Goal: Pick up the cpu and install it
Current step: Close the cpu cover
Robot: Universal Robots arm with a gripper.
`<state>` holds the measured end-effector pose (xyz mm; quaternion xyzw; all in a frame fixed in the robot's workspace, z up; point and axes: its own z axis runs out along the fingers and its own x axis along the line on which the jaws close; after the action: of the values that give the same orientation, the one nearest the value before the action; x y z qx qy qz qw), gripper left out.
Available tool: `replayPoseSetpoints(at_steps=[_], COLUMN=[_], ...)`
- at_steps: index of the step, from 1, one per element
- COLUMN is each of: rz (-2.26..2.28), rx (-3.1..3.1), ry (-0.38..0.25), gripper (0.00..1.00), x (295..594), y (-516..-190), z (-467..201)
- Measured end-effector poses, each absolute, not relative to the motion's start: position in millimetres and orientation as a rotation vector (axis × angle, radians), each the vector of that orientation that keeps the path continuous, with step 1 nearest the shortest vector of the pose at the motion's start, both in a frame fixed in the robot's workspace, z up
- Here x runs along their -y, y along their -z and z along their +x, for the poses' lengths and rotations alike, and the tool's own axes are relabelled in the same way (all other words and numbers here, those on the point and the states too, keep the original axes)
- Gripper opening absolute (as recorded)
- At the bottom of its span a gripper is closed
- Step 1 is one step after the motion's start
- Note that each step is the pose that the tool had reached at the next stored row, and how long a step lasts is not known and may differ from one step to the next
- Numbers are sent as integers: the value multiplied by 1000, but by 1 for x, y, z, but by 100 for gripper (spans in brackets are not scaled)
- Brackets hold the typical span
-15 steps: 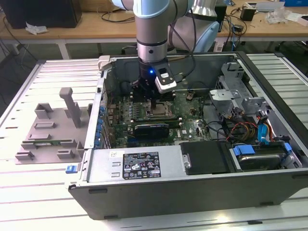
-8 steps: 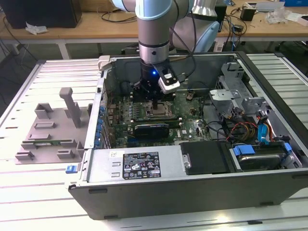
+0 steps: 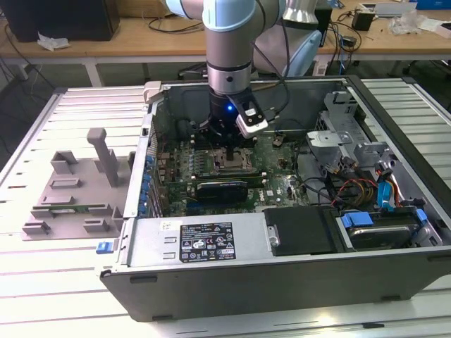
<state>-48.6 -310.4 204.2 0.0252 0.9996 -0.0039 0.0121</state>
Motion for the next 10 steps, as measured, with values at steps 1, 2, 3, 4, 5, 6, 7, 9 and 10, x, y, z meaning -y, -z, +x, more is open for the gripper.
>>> replayPoseSetpoints(at_steps=[1, 2, 3, 4, 5, 6, 7, 9, 10], rz=[78, 77, 76, 75, 75, 74, 71, 70, 69], rx=[-3116, -3116, -3116, -3116, -3116, -3116, -3116, -3116, -3115], ry=[12, 12, 12, 12, 12, 11, 11, 11, 9], gripper=[11, 11, 11, 11, 11, 11, 11, 11, 11], x=[310, 310, 310, 310, 310, 310, 310, 310, 310], y=[-204, -204, -204, -203, -203, -203, -203, -204, -205], z=[-48, -46, -45, -44, -42, -42, -41, -41, -41])
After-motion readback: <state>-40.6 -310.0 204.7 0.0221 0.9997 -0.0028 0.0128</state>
